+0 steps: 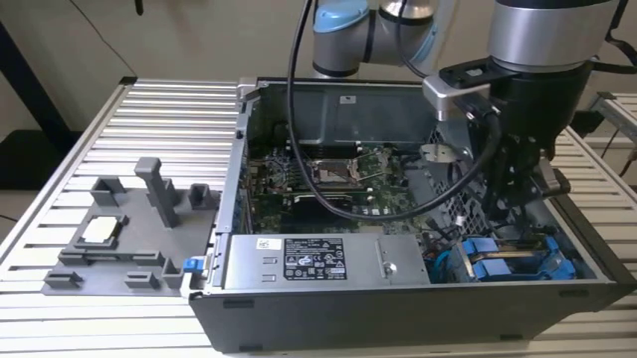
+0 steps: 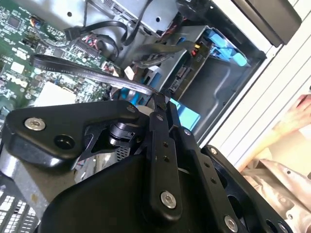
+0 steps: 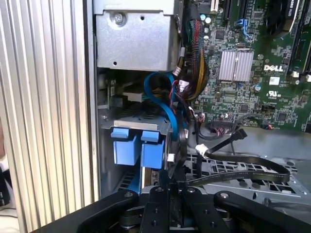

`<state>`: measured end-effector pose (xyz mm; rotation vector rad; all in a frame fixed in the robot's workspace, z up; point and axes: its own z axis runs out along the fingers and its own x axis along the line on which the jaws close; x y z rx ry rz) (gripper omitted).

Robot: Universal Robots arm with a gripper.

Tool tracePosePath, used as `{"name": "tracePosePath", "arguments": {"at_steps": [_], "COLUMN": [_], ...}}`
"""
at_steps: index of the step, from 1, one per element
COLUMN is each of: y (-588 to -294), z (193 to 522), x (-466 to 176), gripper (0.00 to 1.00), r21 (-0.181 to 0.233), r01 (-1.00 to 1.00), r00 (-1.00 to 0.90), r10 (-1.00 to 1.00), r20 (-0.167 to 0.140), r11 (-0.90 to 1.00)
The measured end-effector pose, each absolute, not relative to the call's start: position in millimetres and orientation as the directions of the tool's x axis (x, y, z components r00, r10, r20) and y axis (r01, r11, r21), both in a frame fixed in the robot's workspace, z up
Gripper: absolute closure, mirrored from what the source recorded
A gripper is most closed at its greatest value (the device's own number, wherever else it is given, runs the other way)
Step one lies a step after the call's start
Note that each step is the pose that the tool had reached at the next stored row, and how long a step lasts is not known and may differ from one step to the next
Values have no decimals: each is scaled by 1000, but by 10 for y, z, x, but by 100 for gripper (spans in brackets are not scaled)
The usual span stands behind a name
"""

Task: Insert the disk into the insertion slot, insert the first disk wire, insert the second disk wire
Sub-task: 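Insert the first disk wire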

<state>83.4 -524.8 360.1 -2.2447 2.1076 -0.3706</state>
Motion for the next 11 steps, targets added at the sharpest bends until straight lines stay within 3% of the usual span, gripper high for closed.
{"name": "tracePosePath", "arguments": {"at_steps": [11], "y": [-5496], "z": [3599], "x": [931], "gripper": [84], "r21": [-185], "r01": [-980], "r00": [49], "r10": [-988], "r20": [145], "r11": [-75]}}
